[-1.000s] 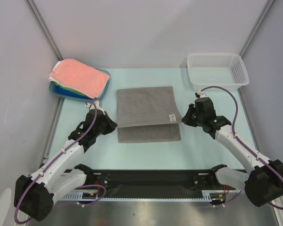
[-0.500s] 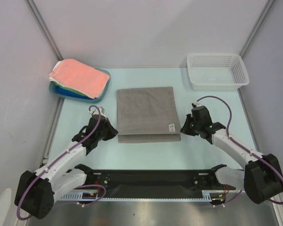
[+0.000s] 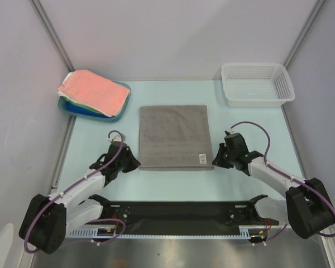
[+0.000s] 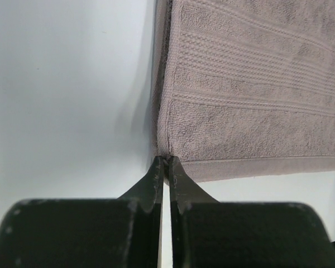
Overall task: Fold and stack the towels
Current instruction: Fold the towel
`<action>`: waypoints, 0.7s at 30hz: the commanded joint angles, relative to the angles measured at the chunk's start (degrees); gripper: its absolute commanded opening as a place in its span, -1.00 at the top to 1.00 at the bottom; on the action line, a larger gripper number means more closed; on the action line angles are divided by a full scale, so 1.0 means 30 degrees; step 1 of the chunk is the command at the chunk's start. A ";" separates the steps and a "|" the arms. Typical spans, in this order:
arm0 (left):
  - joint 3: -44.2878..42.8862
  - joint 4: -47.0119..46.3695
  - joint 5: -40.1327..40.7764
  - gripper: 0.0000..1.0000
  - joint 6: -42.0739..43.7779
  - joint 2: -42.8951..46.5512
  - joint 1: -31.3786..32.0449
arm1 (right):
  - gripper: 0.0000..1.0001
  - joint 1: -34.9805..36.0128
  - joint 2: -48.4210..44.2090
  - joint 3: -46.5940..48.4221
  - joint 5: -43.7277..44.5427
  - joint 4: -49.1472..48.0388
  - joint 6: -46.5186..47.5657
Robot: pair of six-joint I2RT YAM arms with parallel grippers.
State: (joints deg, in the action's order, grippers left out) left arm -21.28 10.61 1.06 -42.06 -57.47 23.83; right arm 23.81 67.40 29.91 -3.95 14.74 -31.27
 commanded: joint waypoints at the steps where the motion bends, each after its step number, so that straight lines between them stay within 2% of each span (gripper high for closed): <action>1: 0.0383 -0.0723 0.0702 1.00 -0.0100 -0.0294 -0.0093 | 0.86 0.0089 0.0094 -0.0331 0.0963 0.0008 0.0081; 13: 0.0649 -0.1018 0.0789 0.99 -0.0217 -0.0677 -0.0093 | 0.83 0.0441 -0.0346 -0.0567 0.1227 0.0154 -0.0212; 21: -0.0845 0.0999 0.1491 0.99 0.0280 0.0435 -0.0064 | 0.85 0.0412 -0.1604 0.0954 0.1982 0.1879 0.0109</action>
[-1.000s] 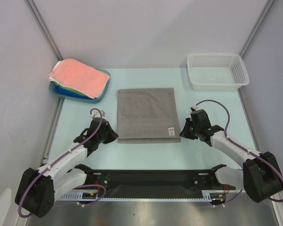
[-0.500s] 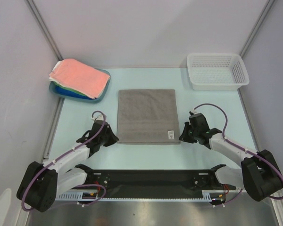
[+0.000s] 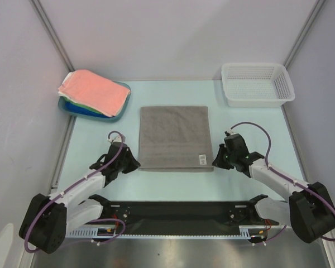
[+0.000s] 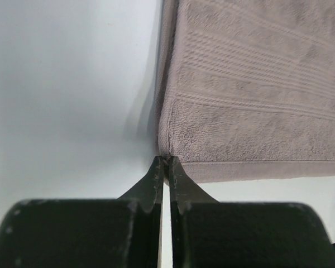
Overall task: Fold and stack the towels
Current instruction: Fold the towel
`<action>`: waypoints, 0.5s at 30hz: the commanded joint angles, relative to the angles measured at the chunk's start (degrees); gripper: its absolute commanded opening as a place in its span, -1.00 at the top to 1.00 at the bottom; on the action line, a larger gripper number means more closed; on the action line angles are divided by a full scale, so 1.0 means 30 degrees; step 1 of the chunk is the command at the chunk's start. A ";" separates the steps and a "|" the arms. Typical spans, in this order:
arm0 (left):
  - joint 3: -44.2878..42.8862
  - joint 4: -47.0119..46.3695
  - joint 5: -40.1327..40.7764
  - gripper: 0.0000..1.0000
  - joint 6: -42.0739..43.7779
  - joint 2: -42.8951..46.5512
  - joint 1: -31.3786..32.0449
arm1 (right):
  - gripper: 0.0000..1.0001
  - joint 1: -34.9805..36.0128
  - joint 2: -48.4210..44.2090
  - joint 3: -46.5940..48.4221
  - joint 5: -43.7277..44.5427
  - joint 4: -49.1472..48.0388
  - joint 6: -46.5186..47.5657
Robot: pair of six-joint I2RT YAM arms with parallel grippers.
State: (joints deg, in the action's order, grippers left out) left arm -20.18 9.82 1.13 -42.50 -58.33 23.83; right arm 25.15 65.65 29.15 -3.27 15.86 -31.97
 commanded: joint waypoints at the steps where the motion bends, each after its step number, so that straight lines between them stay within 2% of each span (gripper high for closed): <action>1: -0.1675 0.1527 0.1645 0.99 0.0456 0.1098 -0.0064 | 0.85 -0.0033 -0.1255 0.1821 0.1908 0.1830 0.0430; 7: -0.2851 0.3023 0.2085 1.00 0.0807 0.2039 -0.0064 | 0.86 -0.0004 -0.2662 0.3145 0.1998 0.3590 0.0519; 15: -0.2501 0.3317 0.2173 1.00 0.0632 0.2859 -0.0064 | 0.88 0.0055 -0.3483 0.2328 0.1968 0.3914 0.0372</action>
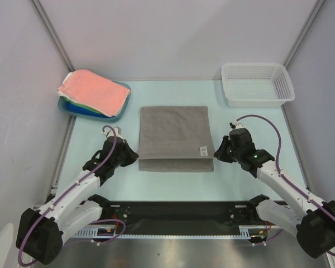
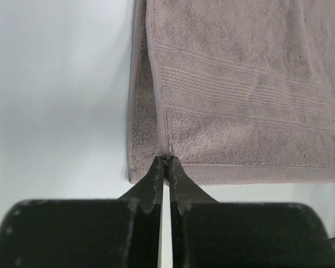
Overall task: Fold and stack the towels
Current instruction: Fold the towel
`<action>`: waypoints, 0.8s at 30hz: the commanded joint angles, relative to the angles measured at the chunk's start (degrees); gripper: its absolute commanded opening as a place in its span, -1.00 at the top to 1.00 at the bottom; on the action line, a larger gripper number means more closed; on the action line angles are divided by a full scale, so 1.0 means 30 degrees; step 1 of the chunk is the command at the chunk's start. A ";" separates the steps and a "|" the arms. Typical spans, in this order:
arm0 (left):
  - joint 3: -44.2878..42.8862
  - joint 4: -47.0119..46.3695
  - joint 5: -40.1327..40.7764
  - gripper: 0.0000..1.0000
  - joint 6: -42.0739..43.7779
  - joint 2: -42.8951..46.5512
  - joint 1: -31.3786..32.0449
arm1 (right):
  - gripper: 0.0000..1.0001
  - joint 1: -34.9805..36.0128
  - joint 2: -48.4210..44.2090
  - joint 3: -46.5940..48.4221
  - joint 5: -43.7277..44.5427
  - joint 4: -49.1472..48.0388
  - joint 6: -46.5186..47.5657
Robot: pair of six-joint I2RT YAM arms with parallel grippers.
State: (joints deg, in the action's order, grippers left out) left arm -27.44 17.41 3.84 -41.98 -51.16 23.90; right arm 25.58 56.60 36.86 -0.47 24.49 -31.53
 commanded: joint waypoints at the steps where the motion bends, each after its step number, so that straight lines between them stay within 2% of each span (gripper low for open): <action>1: -0.0052 0.0876 0.1328 0.99 0.0428 0.0528 -0.0086 | 0.87 -0.0061 -0.0526 -0.0304 0.1065 0.1036 0.0226; 13: 0.0561 0.1111 0.1358 0.99 0.0340 0.1086 -0.0086 | 0.87 0.0085 -0.0820 -0.1183 0.0977 0.0656 -0.0096; 19: 0.1615 0.0439 0.1036 0.95 0.0048 0.0910 -0.0086 | 0.81 0.0261 -0.0439 -0.2325 0.0597 -0.0397 -0.0476; 21: 0.2026 -0.0115 0.0716 0.89 -0.0099 0.0677 -0.0086 | 0.68 0.0378 -0.0235 -0.2763 0.0479 -0.0662 -0.0623; 22: 0.2347 -0.0322 0.0685 0.75 -0.0216 0.0559 -0.0086 | 0.63 0.0378 -0.0175 -0.2882 0.0421 -0.0867 -0.0710; 23: 0.2466 -0.0615 0.0626 0.71 -0.0246 0.0471 -0.0086 | 0.57 0.0436 -0.0117 -0.3028 0.0449 -0.0956 -0.0769; 24: 0.2554 -0.0675 0.0568 0.66 -0.0275 0.0296 -0.0086 | 0.41 0.0437 -0.0087 -0.3145 0.0479 -0.0986 -0.0770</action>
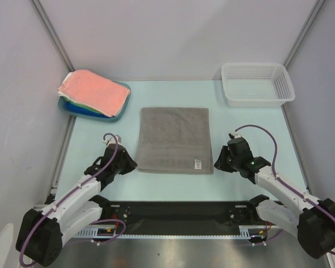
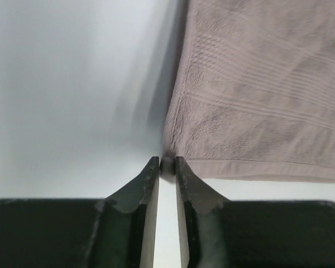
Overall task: Fold and stack the towels
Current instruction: Fold the towel
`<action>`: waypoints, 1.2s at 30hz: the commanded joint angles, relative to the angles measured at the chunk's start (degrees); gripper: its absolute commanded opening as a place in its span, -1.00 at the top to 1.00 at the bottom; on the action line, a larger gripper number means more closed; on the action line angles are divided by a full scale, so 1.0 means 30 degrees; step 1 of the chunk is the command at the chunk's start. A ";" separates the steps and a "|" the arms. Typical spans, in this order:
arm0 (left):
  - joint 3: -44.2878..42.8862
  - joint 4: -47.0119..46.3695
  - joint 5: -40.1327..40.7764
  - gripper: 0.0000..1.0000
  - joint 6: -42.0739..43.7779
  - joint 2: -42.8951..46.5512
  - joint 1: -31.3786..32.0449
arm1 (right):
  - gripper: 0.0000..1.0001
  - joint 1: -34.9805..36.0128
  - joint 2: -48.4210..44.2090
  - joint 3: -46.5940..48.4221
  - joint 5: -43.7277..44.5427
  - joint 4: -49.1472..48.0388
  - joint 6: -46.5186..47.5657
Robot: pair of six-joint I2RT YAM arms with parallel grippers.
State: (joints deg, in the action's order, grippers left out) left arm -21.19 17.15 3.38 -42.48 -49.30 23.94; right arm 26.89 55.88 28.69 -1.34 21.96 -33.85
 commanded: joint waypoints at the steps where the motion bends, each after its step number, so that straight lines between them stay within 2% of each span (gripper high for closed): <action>1: 0.0530 -0.0618 0.0691 0.53 -0.0137 -0.0354 -0.0101 | 0.34 0.0000 0.0154 -0.0480 0.0799 -0.0141 -0.0026; 4: 0.0094 -0.0355 0.0836 0.32 0.0038 -0.0208 -0.0101 | 0.10 0.0029 0.0037 -0.0394 0.1004 0.0004 -0.0026; 9: -0.1986 0.0202 0.1451 0.17 0.0565 -0.0646 -0.0130 | 0.05 -0.0379 0.0737 0.1654 0.1795 -0.0052 0.0295; 14: -0.4594 0.0495 0.2187 0.17 0.1385 -0.3310 -0.0159 | 0.24 -0.0237 0.3781 0.4234 0.1064 -0.0433 0.0443; 18: -0.4714 0.0027 0.1979 0.17 0.1474 -0.3753 -0.0159 | 0.34 0.0791 0.3729 0.3185 0.1738 -0.0696 -0.0258; 24: -0.4217 -0.0793 0.1571 0.15 0.1505 -0.4133 -0.0188 | 0.35 0.1756 0.2440 0.1601 0.2351 -0.0317 -0.0993; 36: -0.3689 -0.1350 0.1248 0.15 0.1504 -0.3958 -0.0188 | 0.38 0.2578 0.3435 0.0780 0.2938 -0.1135 -0.1638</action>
State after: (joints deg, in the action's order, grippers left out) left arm -32.93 15.18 7.70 -38.94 -61.63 23.70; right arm 34.09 65.54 31.66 5.80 20.69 -37.65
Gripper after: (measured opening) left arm 0.423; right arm 0.315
